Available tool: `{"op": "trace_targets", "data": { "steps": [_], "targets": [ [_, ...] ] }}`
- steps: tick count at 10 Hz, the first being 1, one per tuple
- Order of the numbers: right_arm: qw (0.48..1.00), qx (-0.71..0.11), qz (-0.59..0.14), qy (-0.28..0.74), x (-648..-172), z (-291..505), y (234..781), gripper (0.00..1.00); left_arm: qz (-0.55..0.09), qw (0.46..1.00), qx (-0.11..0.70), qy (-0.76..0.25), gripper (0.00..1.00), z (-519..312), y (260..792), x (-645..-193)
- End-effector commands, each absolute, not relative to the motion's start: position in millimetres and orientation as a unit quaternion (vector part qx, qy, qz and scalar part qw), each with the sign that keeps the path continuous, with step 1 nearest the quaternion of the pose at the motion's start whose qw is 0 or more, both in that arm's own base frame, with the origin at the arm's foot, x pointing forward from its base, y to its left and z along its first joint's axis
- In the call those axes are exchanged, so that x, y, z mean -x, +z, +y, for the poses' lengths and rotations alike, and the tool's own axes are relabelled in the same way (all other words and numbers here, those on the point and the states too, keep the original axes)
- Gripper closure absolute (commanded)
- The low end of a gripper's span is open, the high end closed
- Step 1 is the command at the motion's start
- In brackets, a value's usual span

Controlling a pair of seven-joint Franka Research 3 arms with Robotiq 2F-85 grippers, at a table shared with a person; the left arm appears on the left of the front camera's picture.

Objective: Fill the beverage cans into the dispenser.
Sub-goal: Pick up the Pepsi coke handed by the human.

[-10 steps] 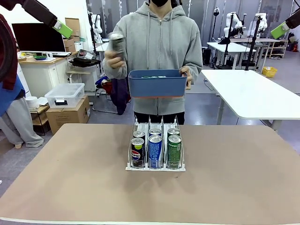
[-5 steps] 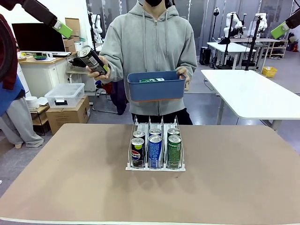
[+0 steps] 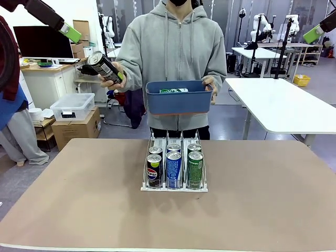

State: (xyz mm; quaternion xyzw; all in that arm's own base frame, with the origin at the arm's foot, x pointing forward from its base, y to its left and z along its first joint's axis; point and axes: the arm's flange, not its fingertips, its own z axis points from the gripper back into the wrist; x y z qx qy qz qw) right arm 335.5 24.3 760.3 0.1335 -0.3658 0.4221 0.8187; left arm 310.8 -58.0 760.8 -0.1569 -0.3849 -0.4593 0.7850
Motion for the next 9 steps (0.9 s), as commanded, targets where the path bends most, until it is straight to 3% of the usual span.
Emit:
{"op": "trace_targets", "data": {
  "steps": [1, 9],
  "targets": [
    [0.818, -0.134, -0.366, 0.422, -335.7, 24.4, 760.2, 0.00, -0.384, 0.785, 0.157, -0.459, 0.00, -57.4, 760.2, -310.4],
    [0.818, -0.134, -0.366, 0.422, -335.7, 24.4, 760.2, 0.00, -0.384, 0.785, 0.157, -0.459, 0.00, -57.4, 760.2, -310.4]
  ]
}}
